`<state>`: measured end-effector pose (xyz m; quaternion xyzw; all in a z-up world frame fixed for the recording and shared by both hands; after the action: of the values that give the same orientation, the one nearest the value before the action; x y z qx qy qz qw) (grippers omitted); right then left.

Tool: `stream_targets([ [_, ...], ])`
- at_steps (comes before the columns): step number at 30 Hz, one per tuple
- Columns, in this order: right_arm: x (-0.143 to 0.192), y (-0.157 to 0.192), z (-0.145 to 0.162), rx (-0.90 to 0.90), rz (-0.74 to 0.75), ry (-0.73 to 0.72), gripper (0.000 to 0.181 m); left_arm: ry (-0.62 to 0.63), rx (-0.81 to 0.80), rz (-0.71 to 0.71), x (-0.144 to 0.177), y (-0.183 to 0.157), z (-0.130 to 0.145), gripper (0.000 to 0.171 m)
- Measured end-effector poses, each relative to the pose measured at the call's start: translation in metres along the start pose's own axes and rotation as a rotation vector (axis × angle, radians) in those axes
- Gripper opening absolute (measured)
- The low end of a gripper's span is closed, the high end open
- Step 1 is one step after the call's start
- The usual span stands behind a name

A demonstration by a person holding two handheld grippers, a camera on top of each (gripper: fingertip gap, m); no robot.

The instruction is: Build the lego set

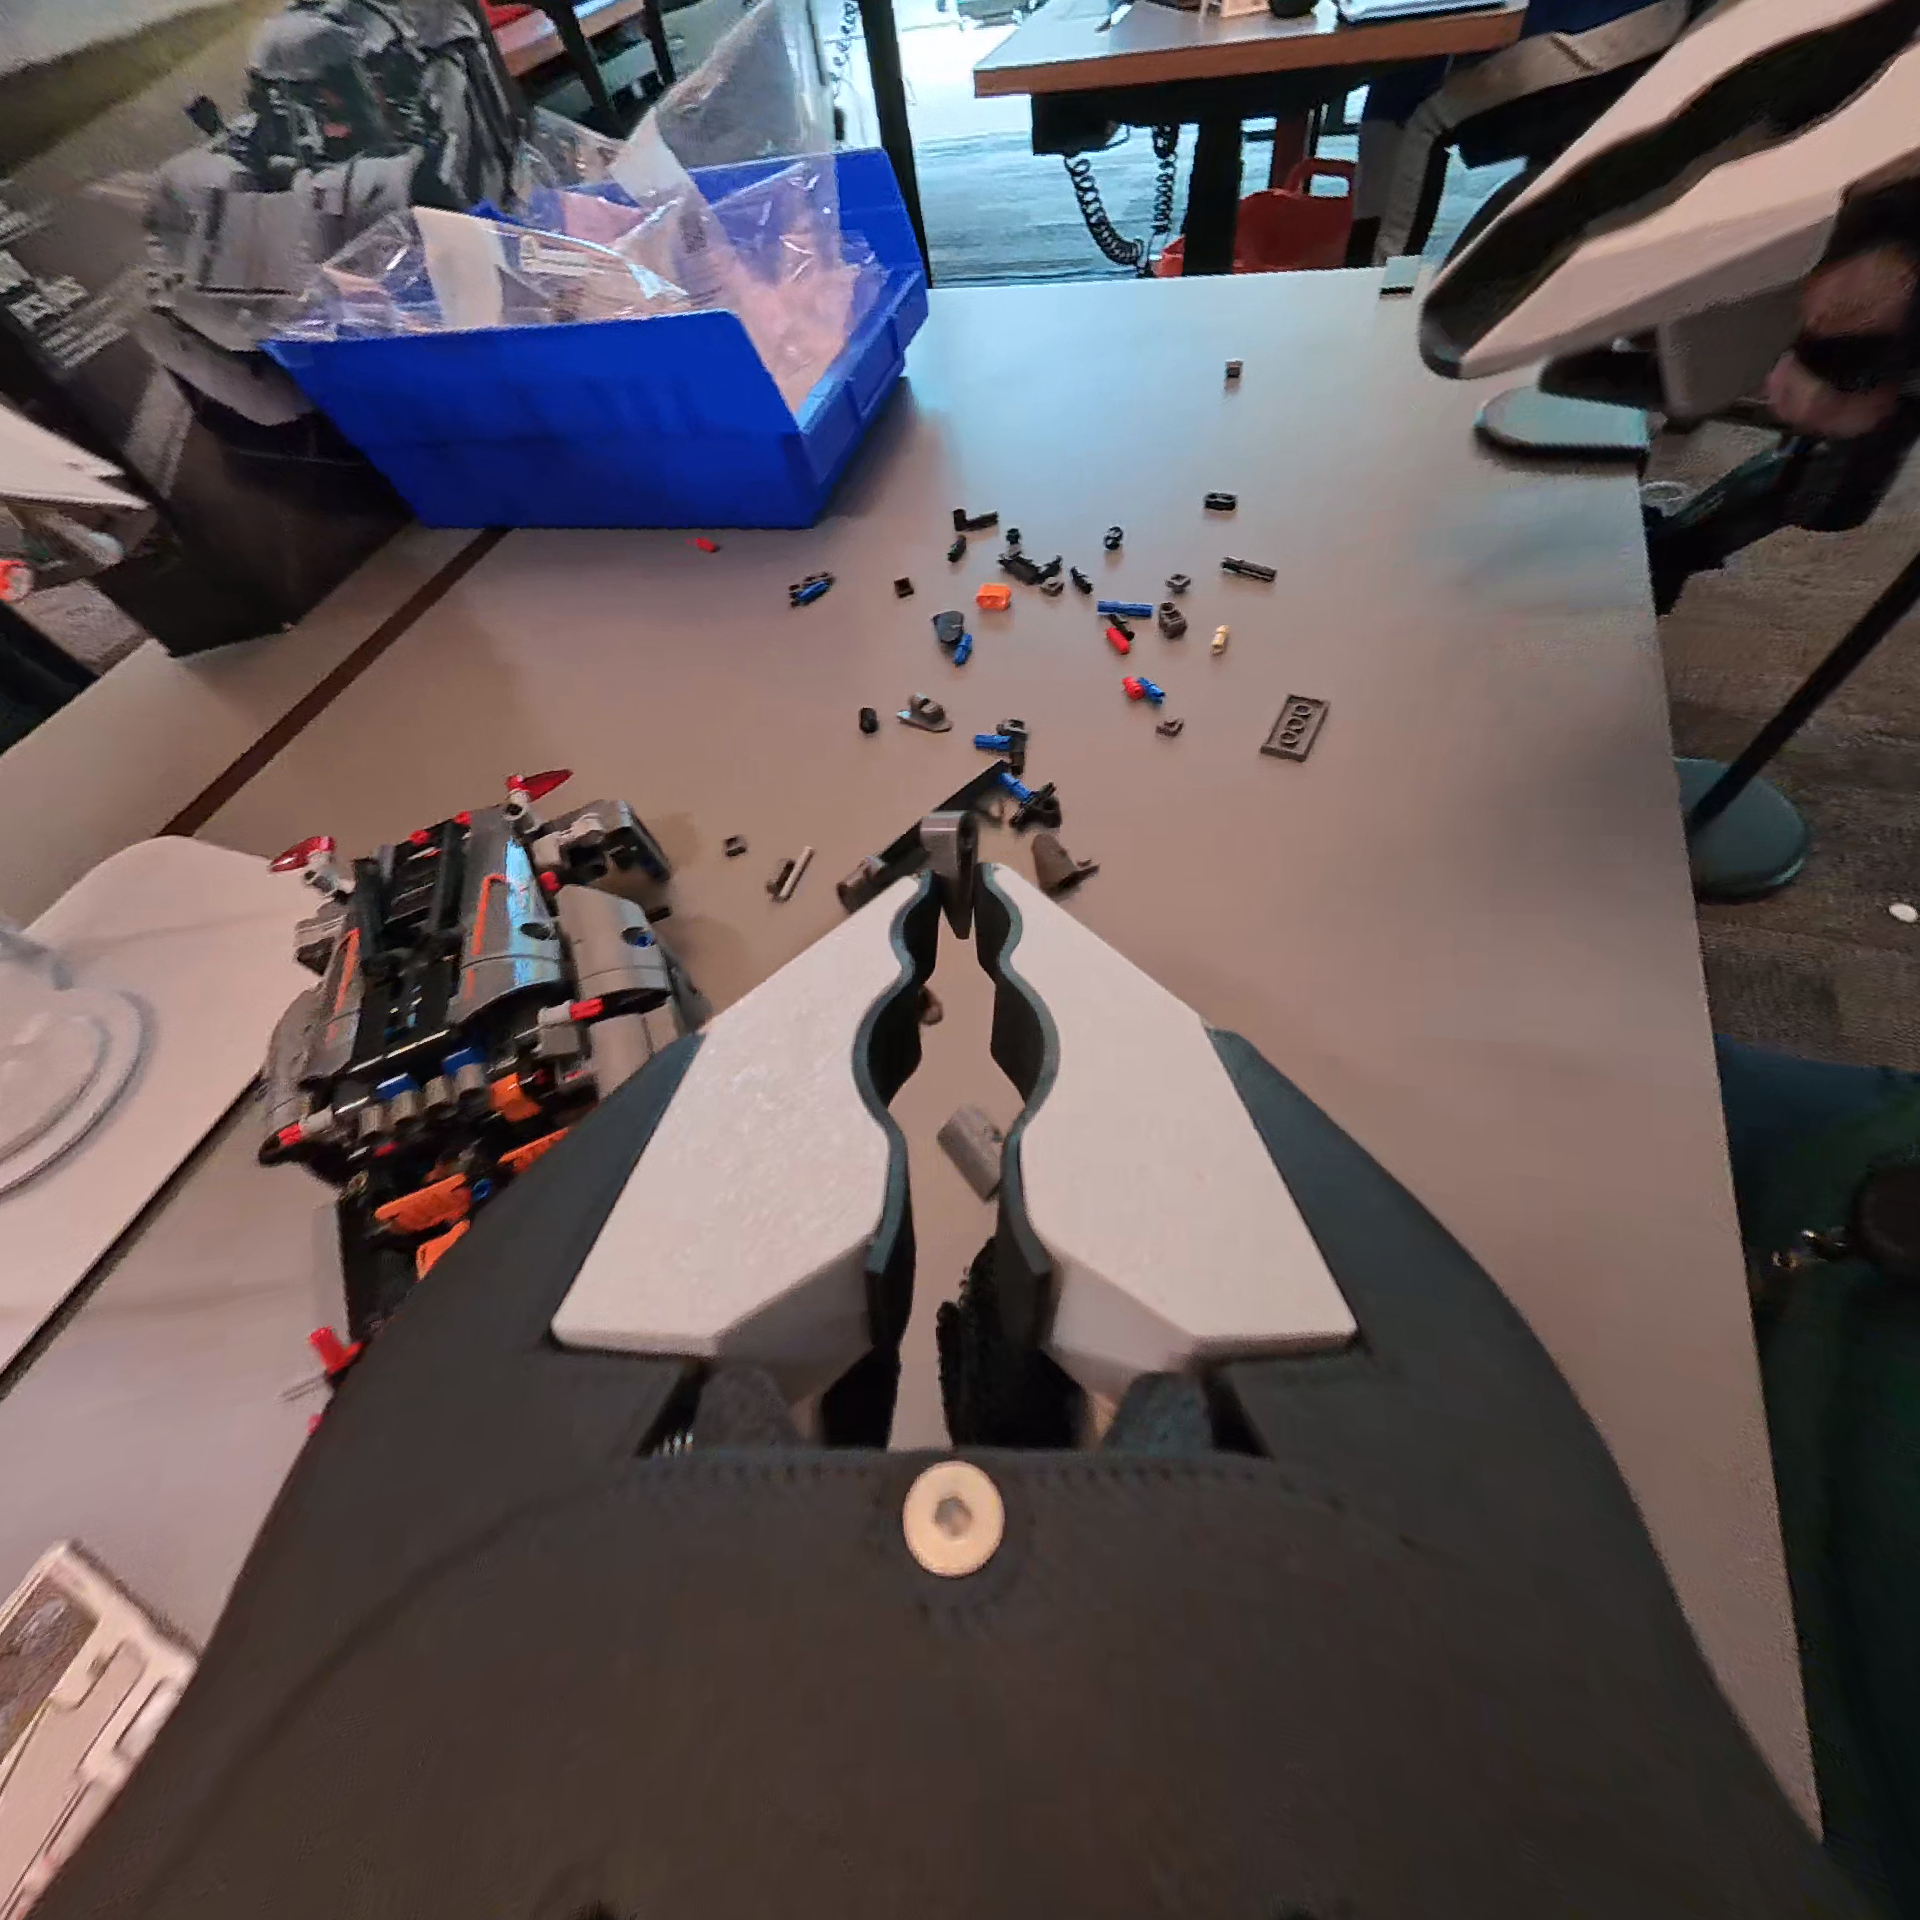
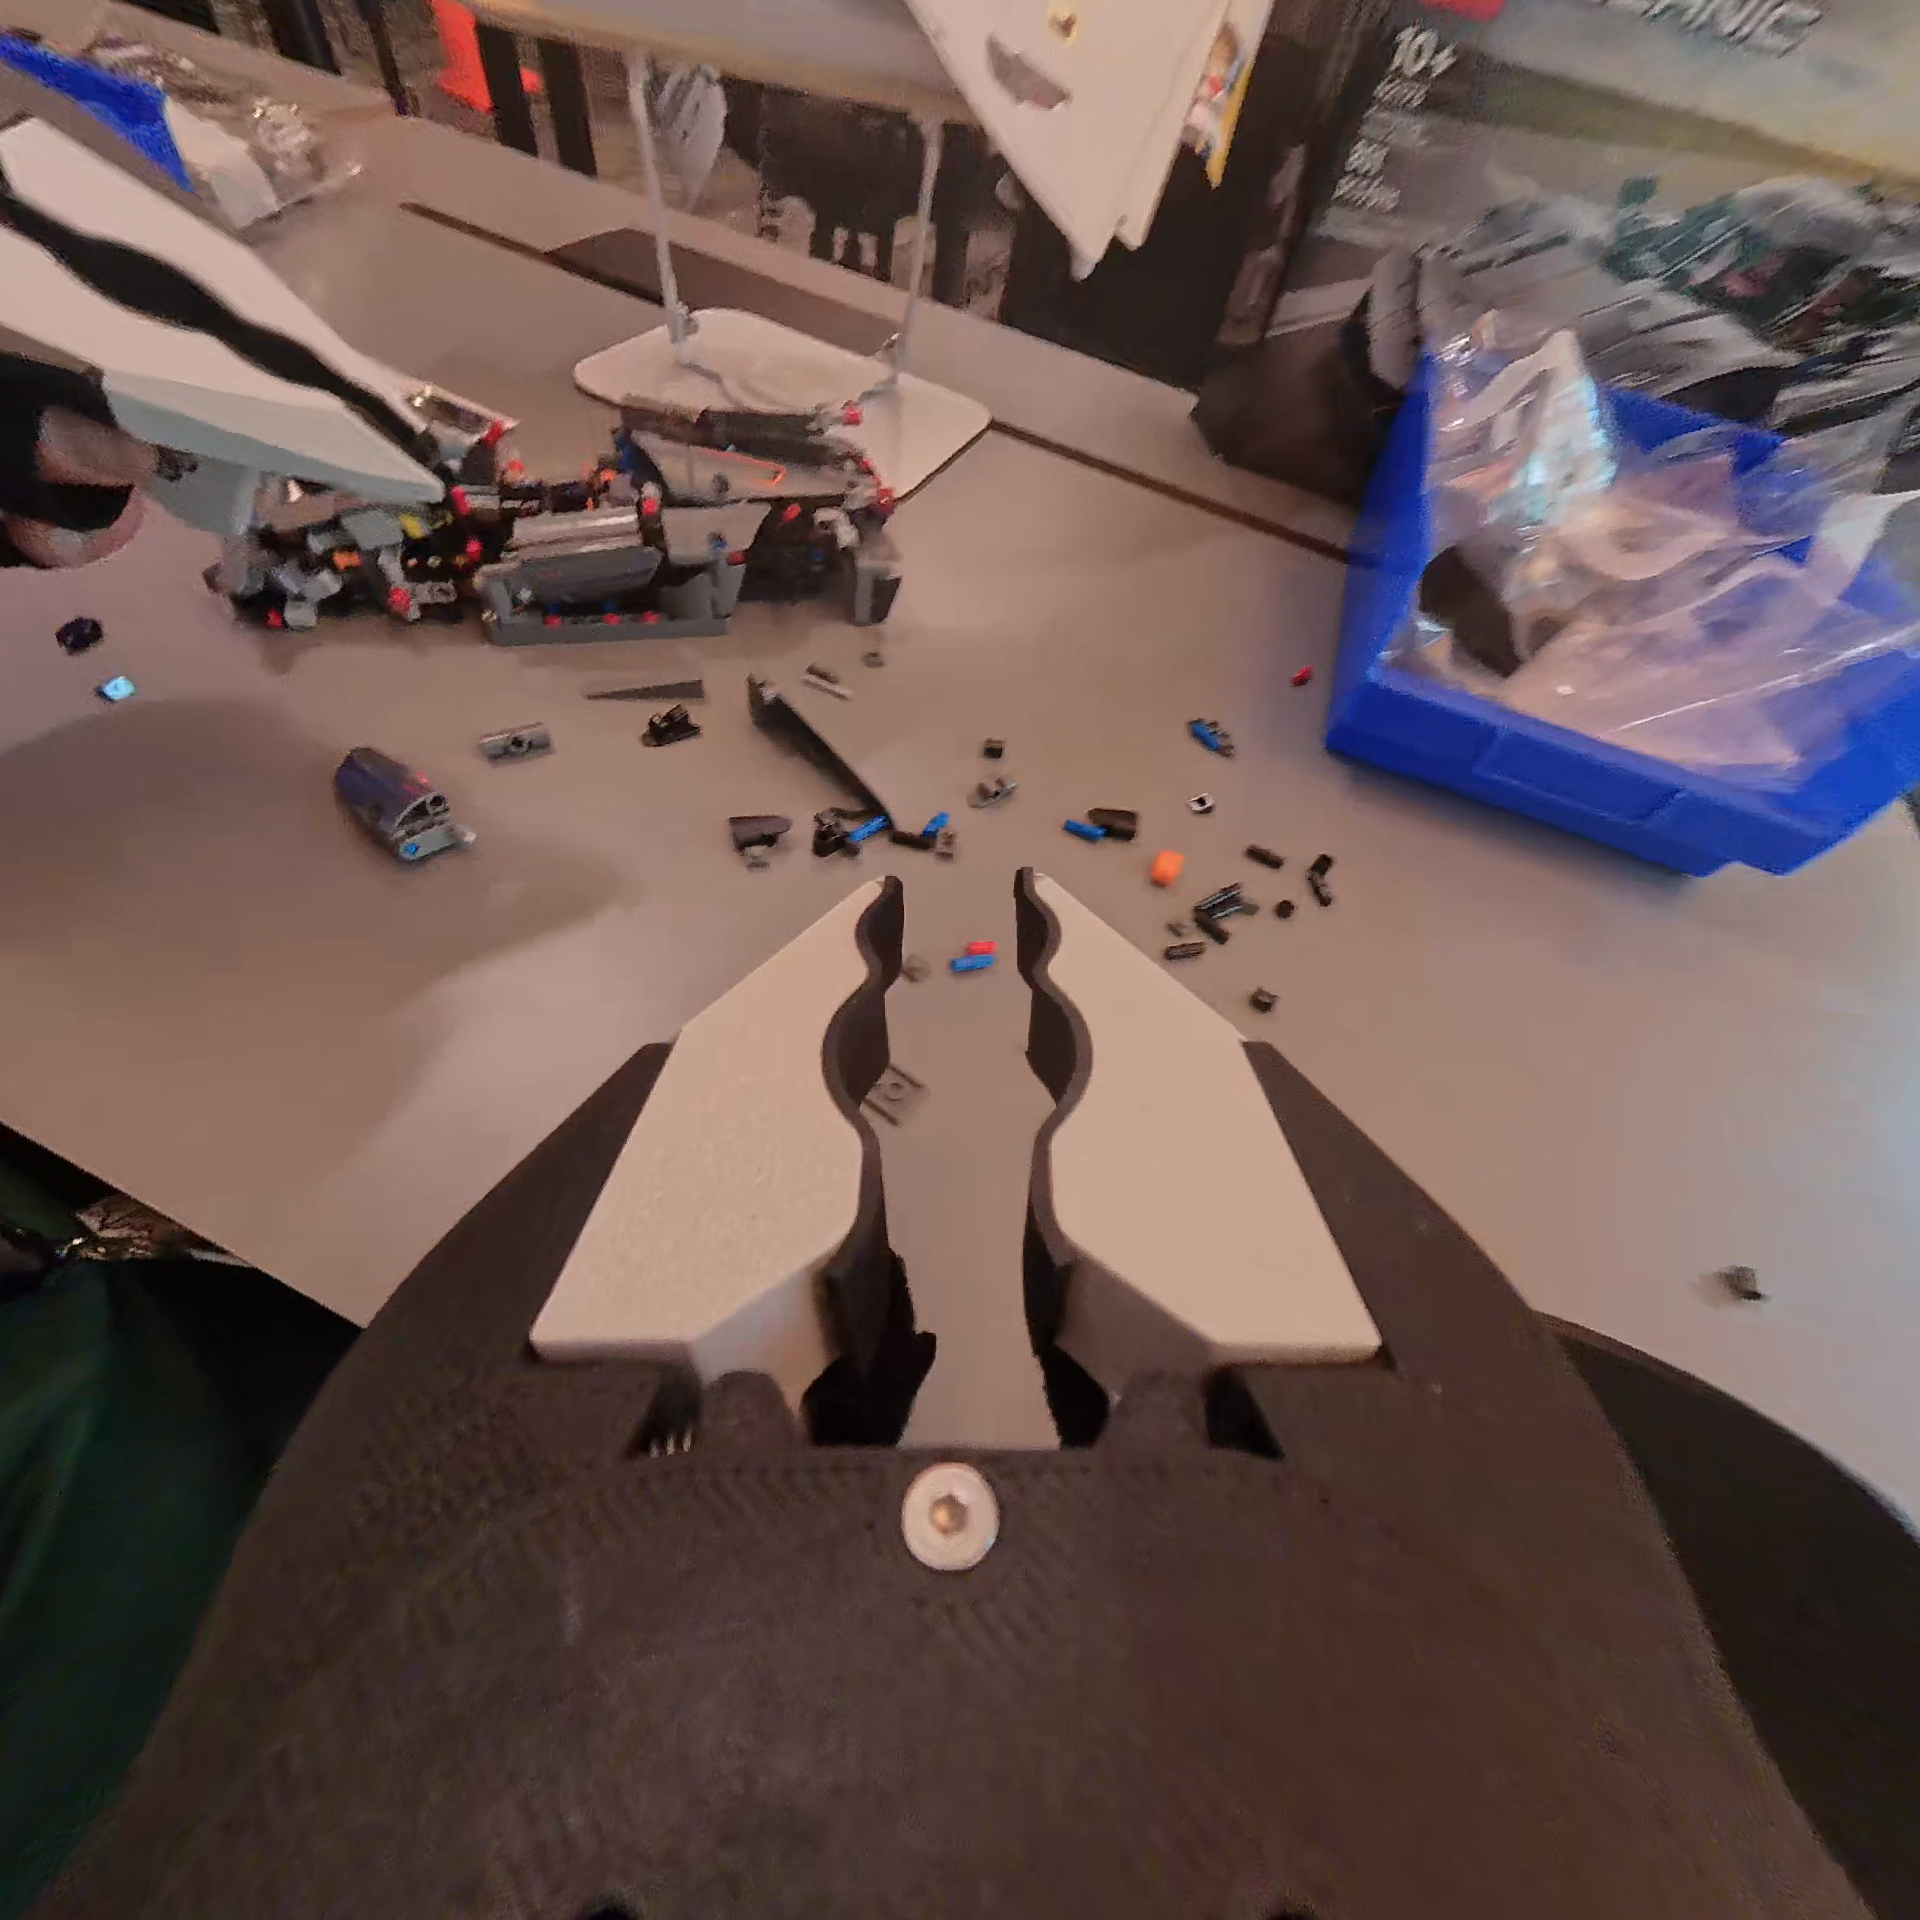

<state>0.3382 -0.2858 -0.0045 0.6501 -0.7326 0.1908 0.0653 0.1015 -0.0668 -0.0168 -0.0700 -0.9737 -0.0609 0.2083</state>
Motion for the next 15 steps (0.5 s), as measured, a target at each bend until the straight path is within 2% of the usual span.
stream_targets([
  [3, 0.006, -0.007, -0.004, -0.019, 0.001, -0.012, 0.014, 0.006, 0.013, -0.009, 0.008, 0.0, 0.004, 0.004],
  [6, 0.001, 0.003, -0.001, -0.022, -0.042, 0.01, 0.015, 0.035, 0.012, 0.019, 0.006, -0.012, 0.007, 0.004],
  [12, -0.02, 0.037, 0.01, -0.016, -0.18, 0.036, 0.018, 0.087, 0.009, 0.137, -0.021, -0.048, 0.009, 0.004],
  [15, -0.024, 0.045, 0.011, -0.033, -0.222, 0.026, 0.018, 0.204, -0.068, 0.136, -0.043, -0.064, 0.013, 0.005],
])
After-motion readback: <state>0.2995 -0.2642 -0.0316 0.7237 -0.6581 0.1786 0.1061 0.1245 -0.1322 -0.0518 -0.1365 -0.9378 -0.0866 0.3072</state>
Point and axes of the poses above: each gripper's, where its closed fingertips meet, x back along the fingers, z out of its underside, y = z × x across the jaws, the point moved 10 cm from there along x, back along the fingers, and after that the axes turned 8 degrees about z, right-handed, at the moved point
